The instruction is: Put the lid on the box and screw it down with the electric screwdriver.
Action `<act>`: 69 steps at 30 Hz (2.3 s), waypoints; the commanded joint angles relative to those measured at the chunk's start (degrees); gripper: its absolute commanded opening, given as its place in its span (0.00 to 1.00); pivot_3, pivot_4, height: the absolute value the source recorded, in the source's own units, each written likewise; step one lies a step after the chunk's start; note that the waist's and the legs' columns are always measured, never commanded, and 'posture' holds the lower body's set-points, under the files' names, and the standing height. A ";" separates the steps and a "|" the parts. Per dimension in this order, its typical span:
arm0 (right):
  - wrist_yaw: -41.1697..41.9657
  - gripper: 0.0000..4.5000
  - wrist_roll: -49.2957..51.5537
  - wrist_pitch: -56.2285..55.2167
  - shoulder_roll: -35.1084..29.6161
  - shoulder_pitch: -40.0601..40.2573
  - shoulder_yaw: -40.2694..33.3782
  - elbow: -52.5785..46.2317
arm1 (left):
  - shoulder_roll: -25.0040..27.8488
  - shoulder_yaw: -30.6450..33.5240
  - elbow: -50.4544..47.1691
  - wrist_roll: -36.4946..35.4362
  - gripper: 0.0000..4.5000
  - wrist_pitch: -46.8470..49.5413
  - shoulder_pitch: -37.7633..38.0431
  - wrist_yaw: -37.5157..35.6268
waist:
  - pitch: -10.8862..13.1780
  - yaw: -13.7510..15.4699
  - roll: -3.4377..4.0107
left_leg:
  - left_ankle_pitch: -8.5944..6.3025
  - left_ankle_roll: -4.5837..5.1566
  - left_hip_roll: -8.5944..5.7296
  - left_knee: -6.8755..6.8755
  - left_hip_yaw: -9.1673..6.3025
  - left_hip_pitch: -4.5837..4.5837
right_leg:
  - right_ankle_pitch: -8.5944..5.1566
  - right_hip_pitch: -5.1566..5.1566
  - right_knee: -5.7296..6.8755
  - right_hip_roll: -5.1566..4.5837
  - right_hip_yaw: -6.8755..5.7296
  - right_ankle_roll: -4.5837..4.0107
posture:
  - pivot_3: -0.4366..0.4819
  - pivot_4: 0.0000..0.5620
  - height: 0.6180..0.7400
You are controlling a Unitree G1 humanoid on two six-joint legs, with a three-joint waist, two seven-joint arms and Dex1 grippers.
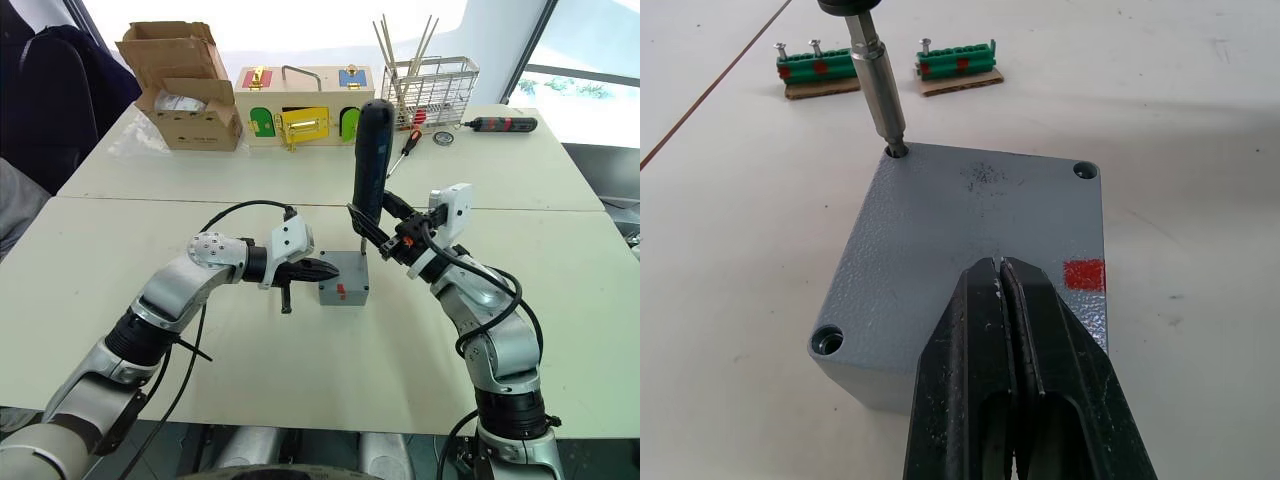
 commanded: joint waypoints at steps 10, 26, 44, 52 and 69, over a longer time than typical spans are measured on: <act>1.49 0.43 -3.28 0.32 -1.54 4.84 3.35 5.41 | 0.29 -1.23 1.23 1.91 0.00 0.06 -0.50 -0.18 | -0.03 -0.01 -0.04 | 0.00 0.00 0.00 0.00 -0.04 0.00 | 0.00 0.05 -0.05 0.00 -0.05 0.00 | 0.48 0.27 0.92; 1.09 0.43 -3.41 -0.40 -1.09 4.66 3.50 5.81 | 0.06 -1.20 1.15 2.34 0.00 -0.08 -0.20 -0.20 | -0.11 0.02 -0.09 | 0.00 0.00 -0.01 0.00 -0.13 0.03 | 0.00 0.11 -0.13 0.00 -0.10 0.00 | 0.48 0.27 0.92; -6.26 0.43 28.67 26.00 -13.02 -19.55 -18.05 -5.59 | -2.01 9.39 -0.75 -5.18 0.00 2.03 -1.11 2.40 | 0.78 0.07 0.49 | 0.14 -0.22 -0.07 0.08 -0.19 -0.91 | 0.01 -0.78 -0.06 -0.12 -0.12 0.00 | 0.48 0.27 0.92; -6.42 0.43 31.92 37.13 -24.58 -22.53 -19.08 2.60 | -0.04 12.81 -6.11 -9.68 0.00 6.69 -1.71 1.79 | 1.10 0.16 0.46 | 0.29 -0.44 -0.11 0.17 -0.17 -1.16 | 0.01 -0.98 0.00 -0.15 -0.15 0.00 | 0.48 0.27 0.92; 16.63 0.43 17.01 52.61 -56.08 -23.30 2.44 35.96 | 0.59 5.44 -16.02 -8.68 0.00 5.15 0.88 3.35 | 1.89 -0.15 0.98 | 0.05 -0.02 -0.06 0.27 0.32 -1.12 | 0.03 -1.04 -0.02 -0.20 0.09 0.03 | 0.48 0.27 0.92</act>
